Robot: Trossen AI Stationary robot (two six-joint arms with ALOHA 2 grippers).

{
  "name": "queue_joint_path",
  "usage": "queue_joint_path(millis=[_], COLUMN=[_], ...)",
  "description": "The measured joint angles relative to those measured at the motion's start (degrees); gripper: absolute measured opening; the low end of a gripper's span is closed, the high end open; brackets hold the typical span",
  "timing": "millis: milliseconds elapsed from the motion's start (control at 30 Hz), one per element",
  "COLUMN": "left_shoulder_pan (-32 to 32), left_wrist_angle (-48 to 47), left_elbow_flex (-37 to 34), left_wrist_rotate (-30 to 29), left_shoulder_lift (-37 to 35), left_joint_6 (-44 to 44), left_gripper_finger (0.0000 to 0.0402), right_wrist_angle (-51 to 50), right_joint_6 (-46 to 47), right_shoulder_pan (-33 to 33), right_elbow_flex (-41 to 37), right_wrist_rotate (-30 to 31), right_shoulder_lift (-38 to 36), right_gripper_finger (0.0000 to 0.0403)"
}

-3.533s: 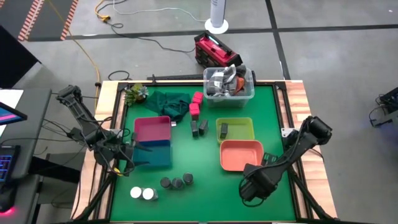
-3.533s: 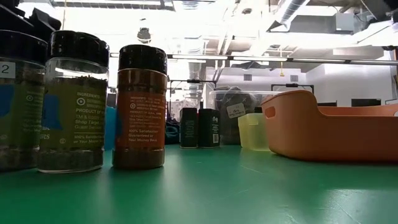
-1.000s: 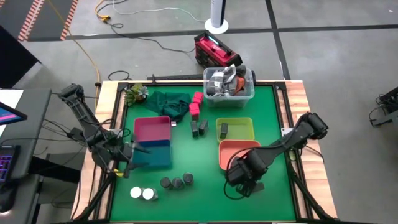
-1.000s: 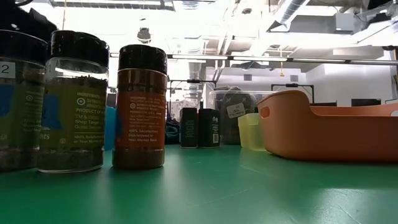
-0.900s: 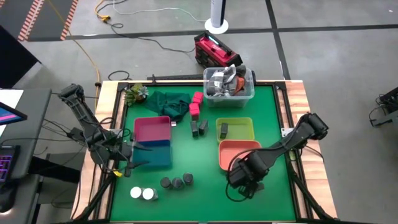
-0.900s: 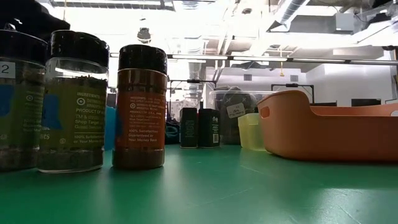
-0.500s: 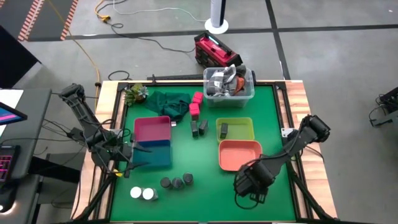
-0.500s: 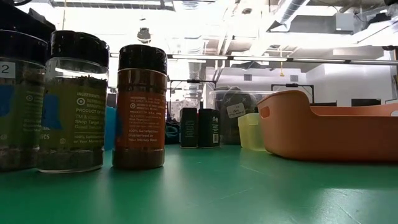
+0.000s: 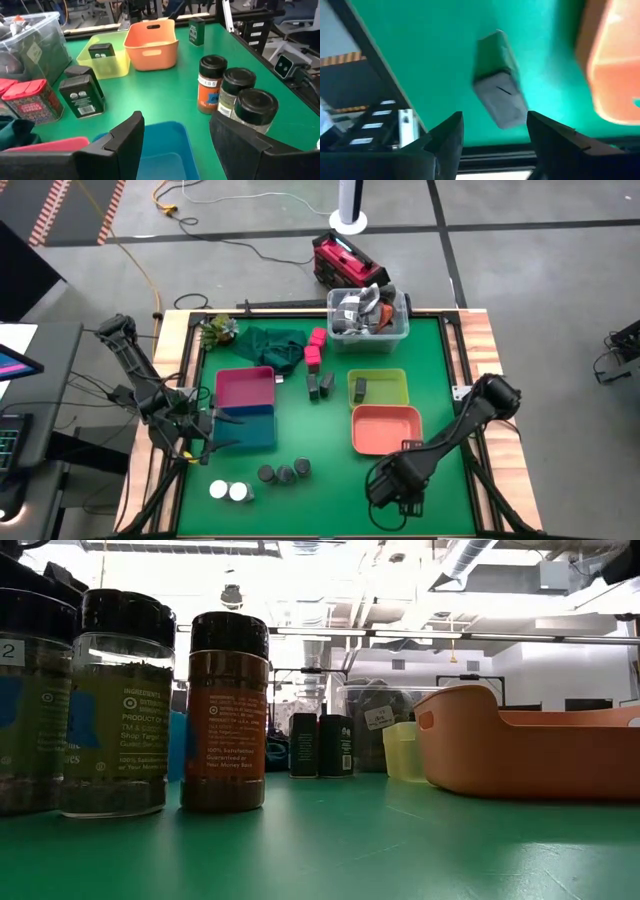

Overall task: Sort spices by type
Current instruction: Put the black spice can into the yellow bin

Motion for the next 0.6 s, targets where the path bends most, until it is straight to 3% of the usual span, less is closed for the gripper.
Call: queue_joint_path(millis=[600], left_shoulder_pan=[0.0], left_wrist_angle=[0.1], left_elbow_flex=[0.0], left_wrist_rotate=[0.1], left_shoulder_lift=[0.0], left_joint_6=[0.9], left_gripper_finger=[0.0215], right_wrist_angle=[-3.2], right_joint_6=[0.9], right_shoulder_pan=[-1.3], right_elbow_flex=[0.0], right_wrist_rotate=[-0.8], right_shoulder_lift=[0.0], right_gripper_finger=[0.0251])
